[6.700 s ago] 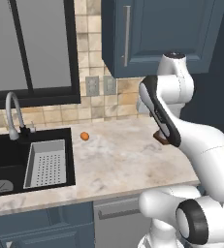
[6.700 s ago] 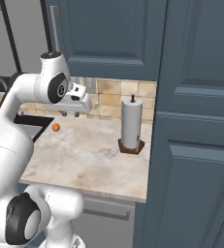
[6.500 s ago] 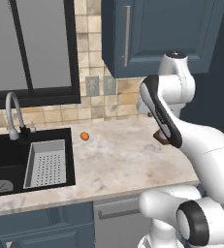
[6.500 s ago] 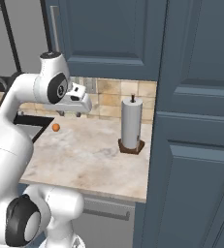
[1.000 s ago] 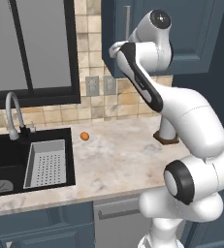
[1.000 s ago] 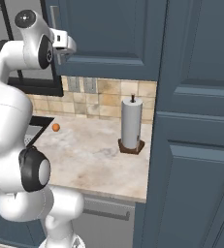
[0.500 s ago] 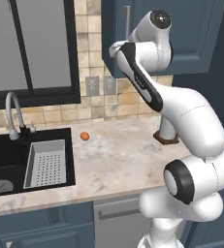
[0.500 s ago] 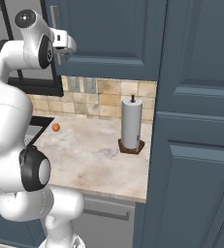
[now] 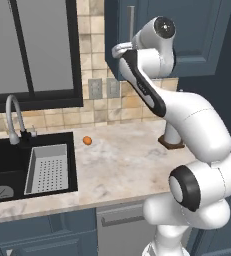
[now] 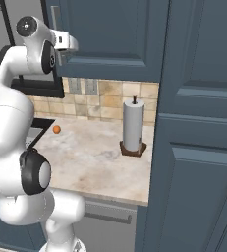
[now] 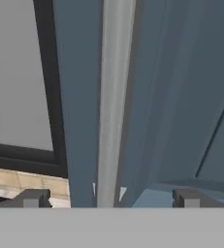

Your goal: Open the cabinet. Pick the dish brush and place it next to the sink. Then close the cabinet.

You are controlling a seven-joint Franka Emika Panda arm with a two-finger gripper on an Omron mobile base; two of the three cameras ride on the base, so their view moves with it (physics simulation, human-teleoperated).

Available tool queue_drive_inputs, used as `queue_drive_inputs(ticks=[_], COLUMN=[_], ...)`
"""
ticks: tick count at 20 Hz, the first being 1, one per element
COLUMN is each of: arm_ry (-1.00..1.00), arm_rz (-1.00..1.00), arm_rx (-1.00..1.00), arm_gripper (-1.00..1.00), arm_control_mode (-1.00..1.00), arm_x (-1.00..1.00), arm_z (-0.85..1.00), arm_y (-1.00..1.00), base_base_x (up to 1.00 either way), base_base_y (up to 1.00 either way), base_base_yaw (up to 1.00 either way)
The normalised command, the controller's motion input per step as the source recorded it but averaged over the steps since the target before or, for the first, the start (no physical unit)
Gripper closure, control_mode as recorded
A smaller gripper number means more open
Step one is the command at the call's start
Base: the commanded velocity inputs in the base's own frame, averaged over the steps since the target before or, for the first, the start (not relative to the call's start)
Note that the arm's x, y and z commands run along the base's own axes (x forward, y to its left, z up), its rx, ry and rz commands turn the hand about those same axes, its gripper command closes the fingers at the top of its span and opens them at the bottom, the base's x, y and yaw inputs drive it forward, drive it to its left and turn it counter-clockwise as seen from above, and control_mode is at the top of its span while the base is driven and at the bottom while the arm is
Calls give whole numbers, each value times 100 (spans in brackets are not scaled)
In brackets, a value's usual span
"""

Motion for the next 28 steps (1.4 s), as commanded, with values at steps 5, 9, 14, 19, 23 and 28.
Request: queue_drive_inputs(ticks=[5, 9, 14, 19, 23, 28], arm_ry=[-4, 5, 2, 0, -1, 0], arm_rz=[-2, -2, -2, -2, 0, 0], arm_rx=[0, -2, -1, 0, 0, 0], arm_gripper=[-100, -100, -100, -100, 100, 100], arm_control_mode=[-100, -100, -100, -100, -100, -100], arm_x=[31, 57, 66, 38, 0, 0], arm_z=[-3, 0, -3, -9, 0, 0], arm_y=[0, 0, 0, 0, 0, 0], base_base_x=[0, 0, 0, 0, 0, 0], base_base_y=[0, 0, 0, 0, 0, 0], base_base_yaw=[0, 0, 0, 0, 0, 0])
